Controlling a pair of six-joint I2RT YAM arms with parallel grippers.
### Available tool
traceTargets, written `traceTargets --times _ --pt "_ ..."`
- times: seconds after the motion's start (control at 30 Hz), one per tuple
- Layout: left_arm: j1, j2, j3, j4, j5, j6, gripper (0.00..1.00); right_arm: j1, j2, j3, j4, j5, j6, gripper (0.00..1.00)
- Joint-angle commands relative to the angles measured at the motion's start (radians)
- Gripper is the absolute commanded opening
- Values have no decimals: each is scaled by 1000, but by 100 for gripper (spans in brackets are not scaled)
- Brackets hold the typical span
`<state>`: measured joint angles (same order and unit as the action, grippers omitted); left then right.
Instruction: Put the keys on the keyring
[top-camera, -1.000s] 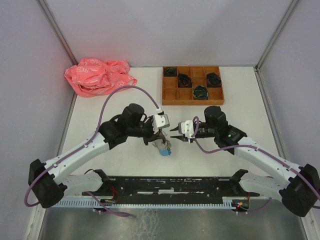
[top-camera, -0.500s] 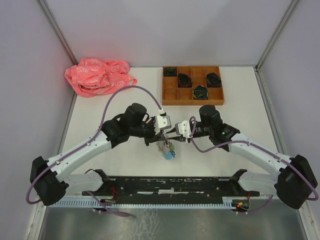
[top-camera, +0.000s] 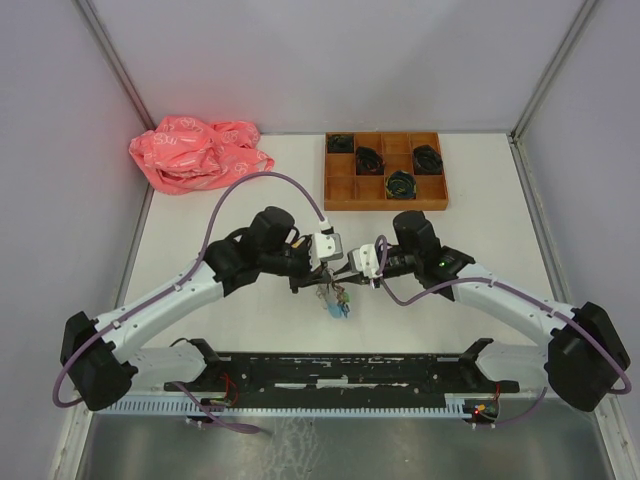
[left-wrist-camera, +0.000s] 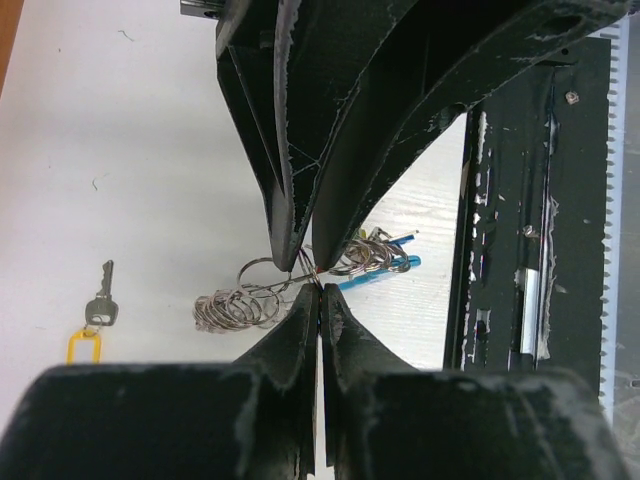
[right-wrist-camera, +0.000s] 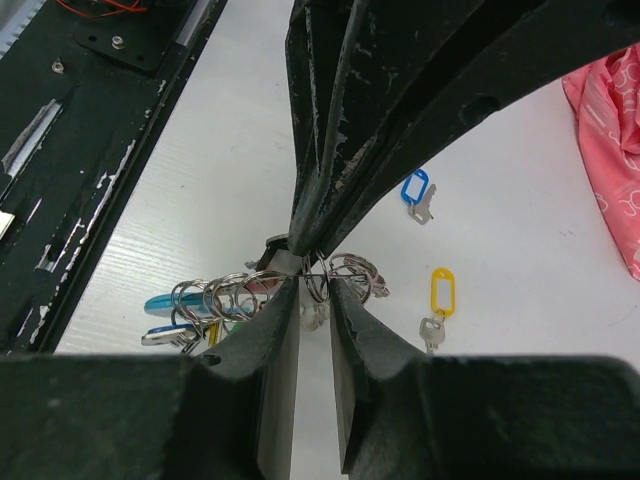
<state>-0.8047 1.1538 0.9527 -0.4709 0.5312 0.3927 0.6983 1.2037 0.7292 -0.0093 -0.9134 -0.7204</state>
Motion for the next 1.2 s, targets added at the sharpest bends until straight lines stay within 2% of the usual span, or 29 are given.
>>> traceTargets --times 0.0,0.27,0.73,0.9,1.07,1.17 --pt "-6 7 58 56 56 37 3 -2 4 35 44 -45 12 24" --pt "-7 26 72 42 64 37 3 -3 4 39 52 -53 24 21" --pt "-7 49 69 50 53 0 4 -3 10 40 100 -84 71 1" --pt "5 14 28 86 -31 -48 19 -6 -13 9 128 -53 103 1" --pt "76 -76 -88 238 46 -135 40 -27 -44 -49 257 -44 188 1" --pt "105 -114 -144 307 97 -174 45 -33 -58 -60 262 -49 196 1"
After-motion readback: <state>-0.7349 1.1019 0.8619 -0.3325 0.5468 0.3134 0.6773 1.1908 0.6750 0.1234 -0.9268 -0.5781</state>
